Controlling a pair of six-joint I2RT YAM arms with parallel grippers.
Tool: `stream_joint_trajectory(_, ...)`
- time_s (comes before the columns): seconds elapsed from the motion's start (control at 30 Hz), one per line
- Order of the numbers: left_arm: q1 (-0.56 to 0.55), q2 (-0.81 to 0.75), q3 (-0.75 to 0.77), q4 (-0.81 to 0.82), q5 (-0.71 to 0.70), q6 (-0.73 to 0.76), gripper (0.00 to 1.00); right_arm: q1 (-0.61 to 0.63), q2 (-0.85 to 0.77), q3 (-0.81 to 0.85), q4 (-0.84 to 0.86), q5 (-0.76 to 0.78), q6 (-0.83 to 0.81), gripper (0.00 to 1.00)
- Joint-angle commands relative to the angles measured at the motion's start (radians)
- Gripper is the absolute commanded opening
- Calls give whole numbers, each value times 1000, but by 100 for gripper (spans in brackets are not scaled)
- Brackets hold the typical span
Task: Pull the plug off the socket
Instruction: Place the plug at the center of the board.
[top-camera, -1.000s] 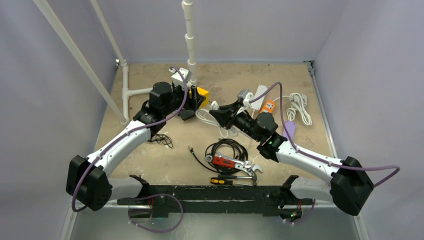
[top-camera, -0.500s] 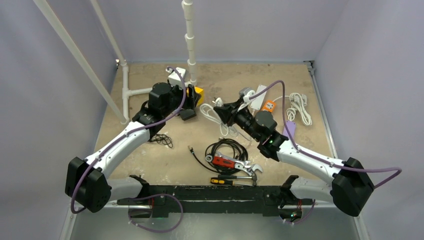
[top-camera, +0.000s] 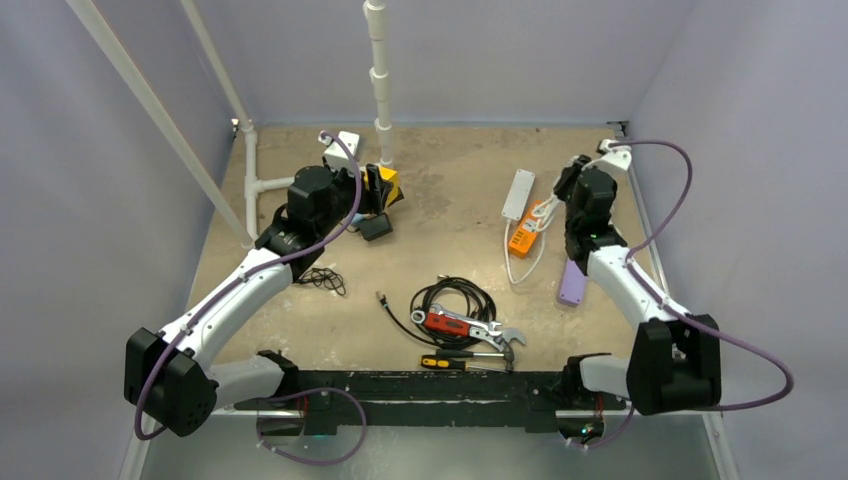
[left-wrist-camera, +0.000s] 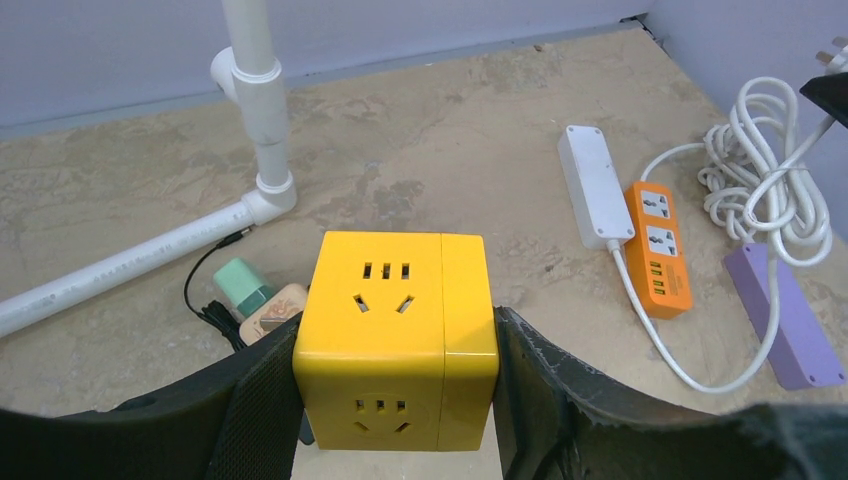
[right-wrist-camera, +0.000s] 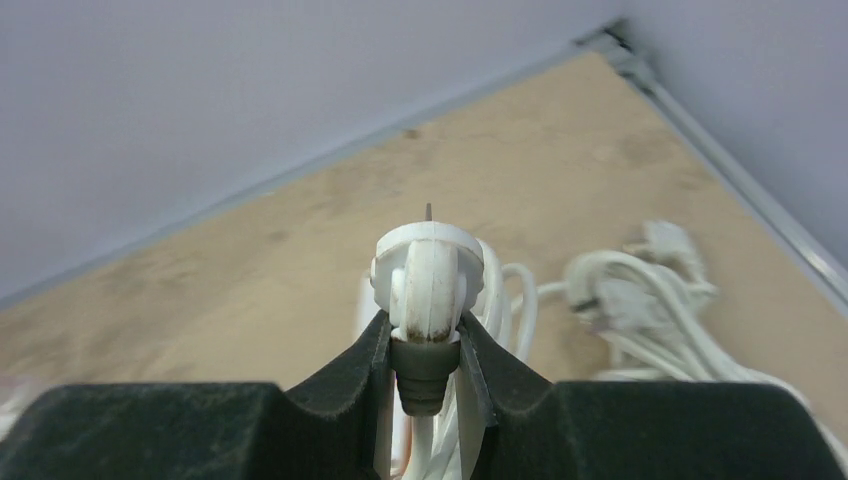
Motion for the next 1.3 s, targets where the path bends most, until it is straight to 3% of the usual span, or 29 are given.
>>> stream_joint_trajectory(0.0,5,-28,10,56,22,-11,0,-114,51,30,2,27,43,0)
stream_joint_trajectory(0.27,5,-4,5,74,92,-37,0,-154,202,52,26,54,44,0)
stream_joint_trajectory(0.33,5,5,5,71,93,-44,0,-158,217,44,34,46,49,5)
stream_joint_trajectory(0.43,3,19,2,74,107,-57,0,-164,216,27,42,38,62,30)
stream_joint_trajectory(0.5,1,31,-2,82,122,-70,0,-166,190,2,60,40,71,65)
stream_joint_trajectory(0.53,-3,37,-3,87,132,-76,0,-166,171,-8,62,45,76,77)
stream_joint_trajectory(0.6,-8,48,-2,92,145,-83,0,-167,143,-14,59,48,81,87)
stream_joint_trajectory(0.73,-13,49,-5,93,146,-87,0,-166,94,-10,39,-14,80,92)
stream_joint_trajectory(0.9,-16,47,-15,112,153,-109,0,-163,61,-10,77,-329,37,87)
stream_joint_trajectory(0.97,-21,62,-23,138,157,-124,0,-158,46,-5,73,-387,47,87)
stream_joint_trajectory(1.1,-46,140,-23,176,172,-155,0,-155,-40,-9,93,-423,59,87)
stream_joint_trajectory(1.27,-165,282,19,203,135,-127,0,-154,-185,-82,186,-473,87,87)
